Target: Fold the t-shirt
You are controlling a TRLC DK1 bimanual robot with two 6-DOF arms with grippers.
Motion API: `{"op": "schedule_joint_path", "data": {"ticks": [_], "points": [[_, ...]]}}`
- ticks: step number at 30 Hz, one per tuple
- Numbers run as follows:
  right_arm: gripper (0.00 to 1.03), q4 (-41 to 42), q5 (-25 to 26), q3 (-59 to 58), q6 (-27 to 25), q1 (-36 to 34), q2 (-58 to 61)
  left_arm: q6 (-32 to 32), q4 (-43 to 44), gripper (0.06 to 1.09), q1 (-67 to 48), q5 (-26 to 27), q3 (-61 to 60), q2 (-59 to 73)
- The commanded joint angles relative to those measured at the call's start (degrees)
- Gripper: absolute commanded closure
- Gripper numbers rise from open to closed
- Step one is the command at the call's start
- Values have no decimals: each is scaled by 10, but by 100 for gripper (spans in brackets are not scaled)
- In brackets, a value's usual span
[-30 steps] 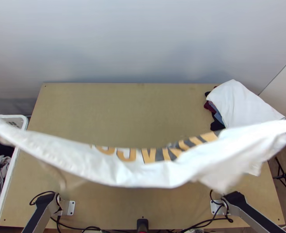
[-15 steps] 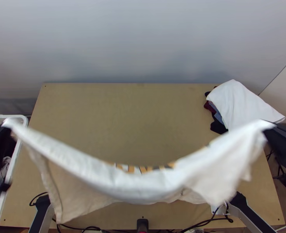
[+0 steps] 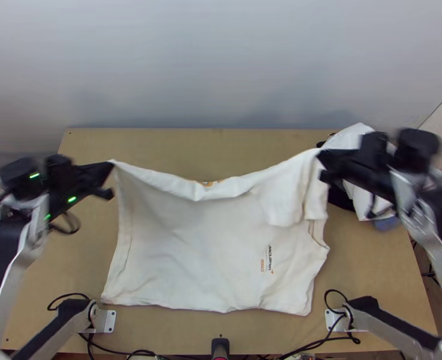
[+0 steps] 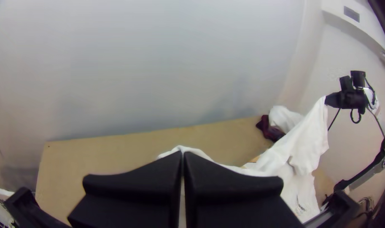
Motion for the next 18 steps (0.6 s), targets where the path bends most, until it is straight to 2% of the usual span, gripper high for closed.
{"op": "schedule_joint_path", "data": {"ticks": [1, 4, 8, 13, 18], "points": [[100, 88, 31, -18, -27, -20, 172, 9, 133, 104, -55, -81, -35, 180], [100, 116, 36, 25, -38, -33, 269, 11, 153, 104, -18, -91, 16, 274], [100, 119, 65, 108, -73, -43, 379, 59, 158, 104, 2, -134, 90, 382], [100, 119, 120, 181, -91, -44, 451, 68, 158, 104, 25, -165, 139, 447], [100, 118, 166, 199, -95, -40, 505, 80, 161, 104, 25, -192, 152, 472]]}}
